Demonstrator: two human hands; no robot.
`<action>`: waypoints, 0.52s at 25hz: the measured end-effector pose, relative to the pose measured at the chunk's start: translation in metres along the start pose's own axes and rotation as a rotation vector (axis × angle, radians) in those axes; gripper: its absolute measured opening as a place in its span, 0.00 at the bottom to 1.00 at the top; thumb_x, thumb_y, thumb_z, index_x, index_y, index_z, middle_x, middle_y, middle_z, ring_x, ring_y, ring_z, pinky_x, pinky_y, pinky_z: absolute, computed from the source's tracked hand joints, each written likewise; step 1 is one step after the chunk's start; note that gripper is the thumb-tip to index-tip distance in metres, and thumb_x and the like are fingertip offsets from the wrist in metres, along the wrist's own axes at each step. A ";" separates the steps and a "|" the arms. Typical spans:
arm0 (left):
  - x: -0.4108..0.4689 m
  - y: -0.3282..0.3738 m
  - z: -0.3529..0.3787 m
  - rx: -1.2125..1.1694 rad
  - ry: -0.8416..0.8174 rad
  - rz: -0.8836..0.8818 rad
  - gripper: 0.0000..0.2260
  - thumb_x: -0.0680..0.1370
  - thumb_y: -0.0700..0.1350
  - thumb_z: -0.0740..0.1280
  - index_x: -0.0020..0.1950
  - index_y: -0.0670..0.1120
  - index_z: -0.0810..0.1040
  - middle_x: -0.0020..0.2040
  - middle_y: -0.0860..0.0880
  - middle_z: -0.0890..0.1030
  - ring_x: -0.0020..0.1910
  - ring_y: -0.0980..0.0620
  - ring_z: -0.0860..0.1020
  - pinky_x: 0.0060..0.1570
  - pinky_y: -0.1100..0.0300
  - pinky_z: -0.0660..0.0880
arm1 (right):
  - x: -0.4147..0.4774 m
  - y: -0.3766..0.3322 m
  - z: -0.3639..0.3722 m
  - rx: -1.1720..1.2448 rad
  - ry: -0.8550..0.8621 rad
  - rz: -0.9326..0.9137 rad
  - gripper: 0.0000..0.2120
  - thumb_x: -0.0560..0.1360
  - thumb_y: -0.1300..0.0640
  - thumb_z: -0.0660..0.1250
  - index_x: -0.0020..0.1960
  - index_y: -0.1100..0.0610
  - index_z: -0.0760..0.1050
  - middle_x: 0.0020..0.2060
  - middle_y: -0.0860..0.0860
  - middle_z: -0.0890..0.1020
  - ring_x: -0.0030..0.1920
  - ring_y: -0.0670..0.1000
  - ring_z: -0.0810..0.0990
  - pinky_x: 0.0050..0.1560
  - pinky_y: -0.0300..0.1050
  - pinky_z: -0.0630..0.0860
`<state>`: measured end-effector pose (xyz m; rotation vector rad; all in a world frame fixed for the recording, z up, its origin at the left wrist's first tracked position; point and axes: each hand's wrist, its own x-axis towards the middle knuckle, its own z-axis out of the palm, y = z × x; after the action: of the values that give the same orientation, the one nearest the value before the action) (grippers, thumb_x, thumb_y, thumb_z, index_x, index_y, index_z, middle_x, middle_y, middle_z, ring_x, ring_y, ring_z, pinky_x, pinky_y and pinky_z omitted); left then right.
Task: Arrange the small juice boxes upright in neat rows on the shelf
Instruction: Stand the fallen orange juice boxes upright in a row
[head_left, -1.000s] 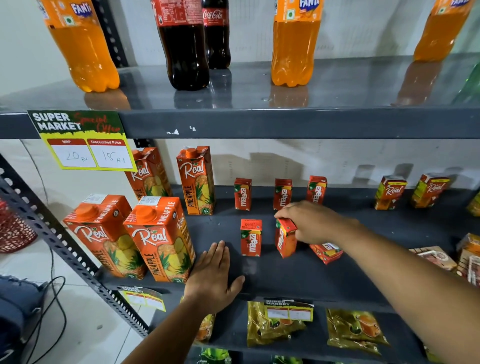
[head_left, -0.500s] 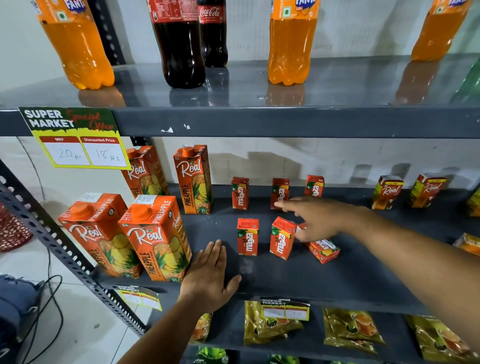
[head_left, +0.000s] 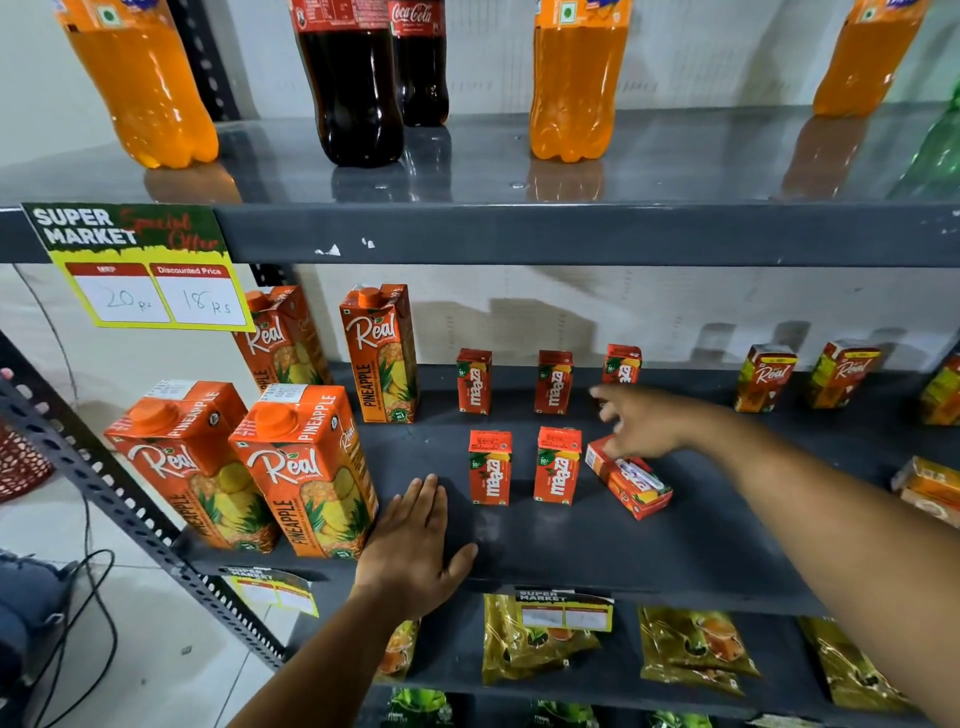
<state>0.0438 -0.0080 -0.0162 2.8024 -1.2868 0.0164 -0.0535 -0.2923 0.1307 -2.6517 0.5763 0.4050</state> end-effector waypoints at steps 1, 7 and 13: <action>0.000 0.000 0.001 0.005 0.002 -0.002 0.44 0.70 0.70 0.34 0.77 0.41 0.44 0.79 0.44 0.43 0.76 0.48 0.41 0.71 0.55 0.37 | -0.002 0.007 0.003 -0.051 0.019 0.087 0.38 0.70 0.50 0.73 0.74 0.58 0.59 0.66 0.56 0.74 0.62 0.55 0.76 0.58 0.46 0.75; 0.000 0.000 0.001 0.005 0.010 -0.002 0.42 0.72 0.69 0.36 0.77 0.41 0.43 0.79 0.45 0.43 0.76 0.49 0.40 0.70 0.56 0.35 | 0.000 0.028 0.073 -0.005 0.203 0.367 0.27 0.65 0.42 0.75 0.56 0.57 0.74 0.53 0.56 0.81 0.51 0.56 0.80 0.43 0.45 0.73; 0.001 0.000 0.002 0.014 0.004 -0.015 0.43 0.70 0.69 0.34 0.77 0.42 0.42 0.79 0.45 0.42 0.76 0.49 0.40 0.71 0.56 0.36 | -0.009 0.045 0.044 -0.169 0.396 0.131 0.19 0.68 0.57 0.72 0.58 0.55 0.74 0.56 0.54 0.74 0.57 0.58 0.76 0.47 0.46 0.72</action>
<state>0.0444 -0.0090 -0.0180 2.8217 -1.2704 0.0310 -0.0901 -0.3075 0.0816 -2.8851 0.8721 -0.0447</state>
